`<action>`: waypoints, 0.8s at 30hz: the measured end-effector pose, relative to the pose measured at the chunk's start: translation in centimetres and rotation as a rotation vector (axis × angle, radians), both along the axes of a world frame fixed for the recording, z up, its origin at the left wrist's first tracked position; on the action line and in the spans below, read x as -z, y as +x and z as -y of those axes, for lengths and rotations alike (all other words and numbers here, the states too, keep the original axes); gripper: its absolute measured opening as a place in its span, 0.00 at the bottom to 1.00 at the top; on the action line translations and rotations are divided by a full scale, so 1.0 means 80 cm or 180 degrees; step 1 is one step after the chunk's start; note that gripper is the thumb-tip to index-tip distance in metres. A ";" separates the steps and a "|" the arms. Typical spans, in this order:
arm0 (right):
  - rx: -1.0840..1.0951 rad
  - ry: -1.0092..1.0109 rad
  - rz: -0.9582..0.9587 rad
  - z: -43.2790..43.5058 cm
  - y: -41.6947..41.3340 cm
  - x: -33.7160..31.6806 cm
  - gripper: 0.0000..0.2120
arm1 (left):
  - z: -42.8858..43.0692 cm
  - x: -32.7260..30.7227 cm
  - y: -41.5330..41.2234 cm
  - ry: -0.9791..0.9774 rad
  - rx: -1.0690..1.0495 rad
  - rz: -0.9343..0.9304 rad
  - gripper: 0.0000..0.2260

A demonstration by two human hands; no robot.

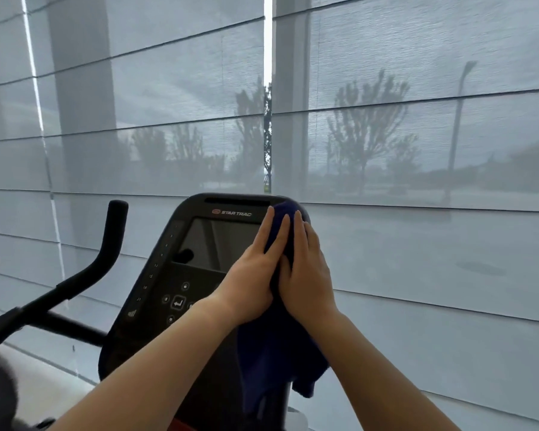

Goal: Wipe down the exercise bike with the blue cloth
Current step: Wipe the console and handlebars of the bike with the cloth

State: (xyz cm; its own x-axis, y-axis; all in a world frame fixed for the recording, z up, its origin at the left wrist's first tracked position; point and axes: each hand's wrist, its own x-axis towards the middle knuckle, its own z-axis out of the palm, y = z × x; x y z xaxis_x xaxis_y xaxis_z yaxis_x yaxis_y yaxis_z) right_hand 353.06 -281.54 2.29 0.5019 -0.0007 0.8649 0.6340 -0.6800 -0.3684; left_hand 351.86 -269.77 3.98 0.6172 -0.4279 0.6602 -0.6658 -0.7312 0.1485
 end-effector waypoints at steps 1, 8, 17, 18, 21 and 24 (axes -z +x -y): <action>-0.0015 -0.0002 -0.0037 0.001 -0.002 -0.001 0.30 | 0.000 0.001 -0.001 -0.0012 0.0036 -0.0025 0.47; -0.0029 0.0040 -0.0521 0.005 -0.035 0.010 0.28 | -0.005 0.011 -0.033 0.0145 -0.0036 -0.0459 0.46; 0.0303 -0.0281 -0.1606 0.011 -0.136 0.053 0.21 | -0.027 0.049 -0.110 0.0977 -0.0183 -0.1199 0.35; 0.0276 -0.0316 -0.1656 0.011 -0.151 0.055 0.20 | -0.032 0.051 -0.122 0.1007 -0.0100 -0.1248 0.35; 0.0228 -0.0375 -0.1782 0.010 -0.195 0.059 0.18 | -0.050 0.059 -0.163 0.0999 0.0136 -0.1277 0.33; 0.0313 -0.0191 -0.1560 0.000 -0.231 0.048 0.18 | -0.060 0.050 -0.196 0.0819 0.0278 -0.1000 0.33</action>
State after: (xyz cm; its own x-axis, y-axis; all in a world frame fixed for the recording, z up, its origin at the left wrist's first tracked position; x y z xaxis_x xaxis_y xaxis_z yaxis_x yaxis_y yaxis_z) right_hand 334.61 -281.52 -1.55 0.8491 -0.0258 0.5276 0.3282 -0.7568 -0.5652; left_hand 336.19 -264.95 -0.05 0.7258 -0.6141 0.3102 -0.6784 -0.7138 0.1742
